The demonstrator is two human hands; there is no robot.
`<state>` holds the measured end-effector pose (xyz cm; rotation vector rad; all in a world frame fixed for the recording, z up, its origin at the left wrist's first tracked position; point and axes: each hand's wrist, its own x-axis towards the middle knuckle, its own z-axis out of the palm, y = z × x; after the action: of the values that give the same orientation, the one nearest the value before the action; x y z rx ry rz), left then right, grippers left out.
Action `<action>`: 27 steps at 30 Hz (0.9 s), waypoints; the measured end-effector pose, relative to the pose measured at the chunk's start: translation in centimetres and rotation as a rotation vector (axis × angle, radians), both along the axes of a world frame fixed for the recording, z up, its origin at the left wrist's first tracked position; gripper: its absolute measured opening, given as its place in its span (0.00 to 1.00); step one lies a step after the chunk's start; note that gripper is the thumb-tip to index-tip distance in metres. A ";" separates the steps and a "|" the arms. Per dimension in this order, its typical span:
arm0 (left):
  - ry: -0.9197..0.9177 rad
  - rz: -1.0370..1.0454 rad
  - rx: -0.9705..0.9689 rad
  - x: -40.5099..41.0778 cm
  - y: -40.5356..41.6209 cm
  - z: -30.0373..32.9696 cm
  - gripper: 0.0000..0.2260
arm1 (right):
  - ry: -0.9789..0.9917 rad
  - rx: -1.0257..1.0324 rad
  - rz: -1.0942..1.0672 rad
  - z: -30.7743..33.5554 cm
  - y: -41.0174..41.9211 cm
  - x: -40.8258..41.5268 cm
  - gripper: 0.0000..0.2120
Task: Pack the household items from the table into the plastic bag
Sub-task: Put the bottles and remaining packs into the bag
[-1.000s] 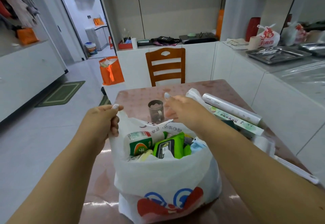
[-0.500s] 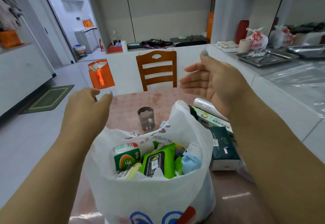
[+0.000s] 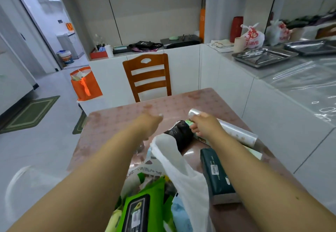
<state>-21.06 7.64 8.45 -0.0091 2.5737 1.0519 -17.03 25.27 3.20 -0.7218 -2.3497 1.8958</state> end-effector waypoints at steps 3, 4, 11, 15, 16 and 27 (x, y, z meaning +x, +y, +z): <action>-0.083 -0.061 -0.116 -2.4 1.0 -2.8 0.20 | -0.052 0.231 0.052 -2.5 0.4 -2.0 0.12; -0.080 -0.101 -0.168 -3.2 1.4 -3.6 0.19 | -0.063 0.326 0.076 -3.1 0.4 -2.5 0.12; -0.054 -0.586 -0.657 -5.2 2.0 -7.1 0.26 | 0.037 0.988 0.532 -5.8 -0.1 -6.9 0.32; -0.065 -0.758 -0.767 -5.3 2.3 -9.1 0.21 | -0.062 1.227 0.740 -7.6 -0.2 -9.3 0.31; -0.052 -0.784 -0.779 -5.3 2.3 -9.6 0.21 | -0.071 1.259 0.747 -8.0 -0.3 -9.5 0.29; 0.208 -0.914 -0.841 -5.6 1.0 -8.1 0.19 | 0.020 1.398 0.724 -8.1 0.9 -9.5 0.22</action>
<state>-26.67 8.69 0.33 0.9774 2.5000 -0.3707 -26.57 26.16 -4.89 0.3205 -3.1887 -0.1184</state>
